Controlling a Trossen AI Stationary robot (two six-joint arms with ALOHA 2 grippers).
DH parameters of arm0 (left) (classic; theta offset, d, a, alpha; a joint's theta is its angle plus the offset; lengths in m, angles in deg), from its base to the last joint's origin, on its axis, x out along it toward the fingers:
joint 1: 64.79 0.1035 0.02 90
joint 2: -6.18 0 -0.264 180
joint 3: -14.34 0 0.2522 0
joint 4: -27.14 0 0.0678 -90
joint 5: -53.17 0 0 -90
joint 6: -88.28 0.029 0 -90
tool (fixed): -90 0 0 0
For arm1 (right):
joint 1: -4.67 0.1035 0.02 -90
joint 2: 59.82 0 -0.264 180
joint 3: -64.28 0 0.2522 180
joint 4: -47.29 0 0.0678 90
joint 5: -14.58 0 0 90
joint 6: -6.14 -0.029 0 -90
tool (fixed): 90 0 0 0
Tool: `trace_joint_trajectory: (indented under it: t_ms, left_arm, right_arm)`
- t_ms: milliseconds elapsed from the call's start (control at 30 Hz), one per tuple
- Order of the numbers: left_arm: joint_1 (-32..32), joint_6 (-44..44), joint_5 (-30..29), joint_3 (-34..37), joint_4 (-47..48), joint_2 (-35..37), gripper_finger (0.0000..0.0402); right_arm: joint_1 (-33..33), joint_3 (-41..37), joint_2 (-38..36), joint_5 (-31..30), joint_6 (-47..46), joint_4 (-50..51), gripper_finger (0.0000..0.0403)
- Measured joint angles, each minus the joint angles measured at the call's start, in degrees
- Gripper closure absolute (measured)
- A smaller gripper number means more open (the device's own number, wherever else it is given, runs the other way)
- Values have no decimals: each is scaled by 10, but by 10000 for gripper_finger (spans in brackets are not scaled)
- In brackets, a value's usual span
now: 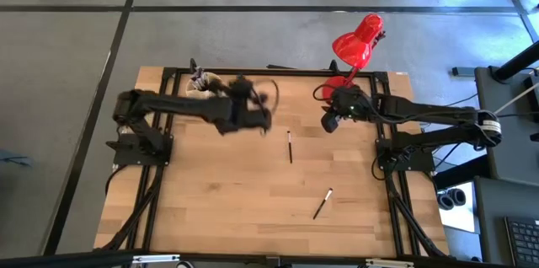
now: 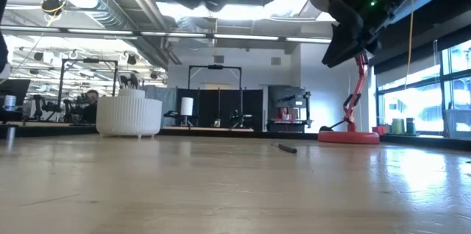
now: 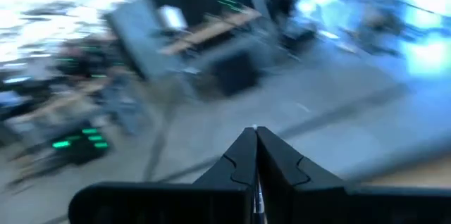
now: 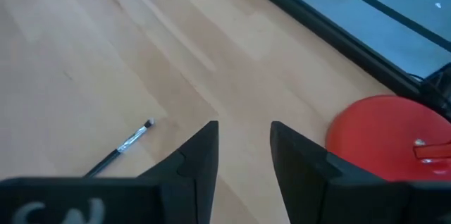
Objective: Put items in baskets/containers
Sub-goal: Put the black eyeshadow brush into the white organizer
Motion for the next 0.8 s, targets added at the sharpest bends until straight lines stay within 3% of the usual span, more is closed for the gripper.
trace_joint_trajectory:
  t_ms: [100,333,533,800]
  left_arm:
    - [57,-24,-56,-1,20,22,399]
    - [179,-226,-61,0,162,1,399]
    - [218,-389,-63,9,256,-31,395]
    - [246,-529,-62,131,247,-38,399]
  right_arm:
    - [0,0,12,6,11,-10,274]
    - [0,0,24,14,31,-9,274]
    - [0,0,24,13,39,-11,274]
    - [0,0,24,13,40,-13,274]
